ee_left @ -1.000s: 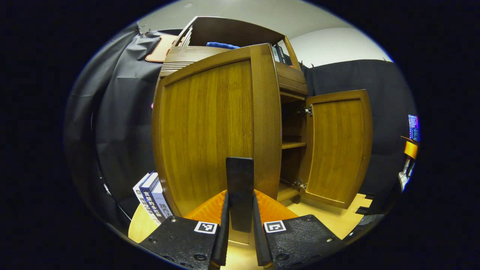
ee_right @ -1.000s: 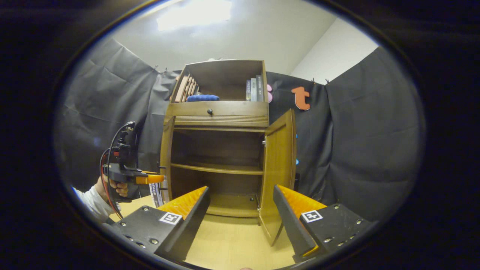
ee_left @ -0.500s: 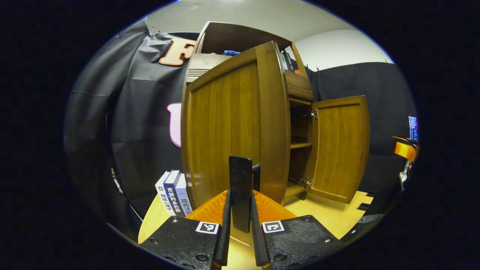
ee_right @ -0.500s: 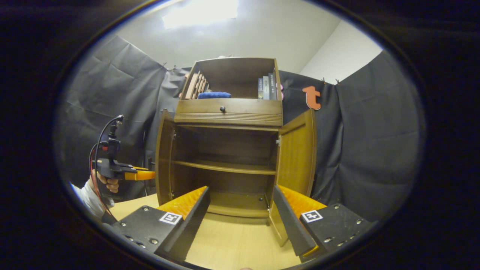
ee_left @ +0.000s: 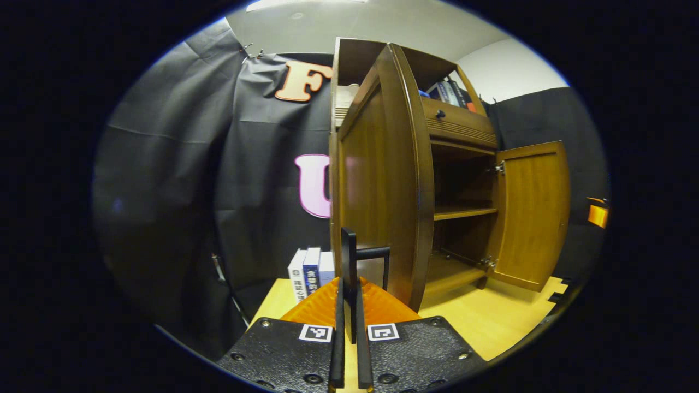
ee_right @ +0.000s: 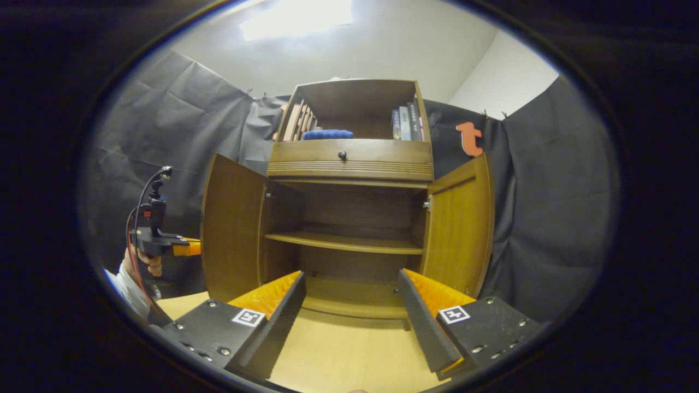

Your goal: Open the right door of the double-door shoe cabinet with the right hand, and open the left door with the left hand.

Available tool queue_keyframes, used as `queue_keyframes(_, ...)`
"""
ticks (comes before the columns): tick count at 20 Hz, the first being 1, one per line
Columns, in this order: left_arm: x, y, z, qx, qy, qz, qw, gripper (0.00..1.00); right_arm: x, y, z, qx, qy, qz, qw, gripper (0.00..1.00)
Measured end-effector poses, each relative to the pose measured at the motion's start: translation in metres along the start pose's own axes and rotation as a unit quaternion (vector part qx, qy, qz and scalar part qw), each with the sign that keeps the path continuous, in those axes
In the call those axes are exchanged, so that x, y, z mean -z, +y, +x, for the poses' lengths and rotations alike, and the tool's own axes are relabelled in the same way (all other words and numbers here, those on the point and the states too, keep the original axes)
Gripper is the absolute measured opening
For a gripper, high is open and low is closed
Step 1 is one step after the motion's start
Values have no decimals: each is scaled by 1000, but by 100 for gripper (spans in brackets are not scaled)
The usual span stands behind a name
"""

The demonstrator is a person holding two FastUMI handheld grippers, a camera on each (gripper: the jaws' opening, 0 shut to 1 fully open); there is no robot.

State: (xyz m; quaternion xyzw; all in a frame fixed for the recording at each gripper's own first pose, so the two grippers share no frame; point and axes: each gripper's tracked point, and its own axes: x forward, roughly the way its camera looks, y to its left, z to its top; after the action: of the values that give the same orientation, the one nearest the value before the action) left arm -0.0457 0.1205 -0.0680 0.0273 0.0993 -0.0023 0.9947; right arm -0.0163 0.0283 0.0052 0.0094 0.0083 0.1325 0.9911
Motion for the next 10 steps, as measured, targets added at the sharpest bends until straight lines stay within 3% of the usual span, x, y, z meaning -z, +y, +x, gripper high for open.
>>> queue_keyframes(2,0,18,2,-7,-3,5,1000,6,1,7,4,-5,0,3,1000,100)
queue_keyframes(4,-1,23,2,12,-6,-8,1000,2,2,13,7,-9,0,6,1000,100)
queue_keyframes(10,-1,33,2,31,-11,-5,999,6,6,20,11,-9,5,10,1000,97)
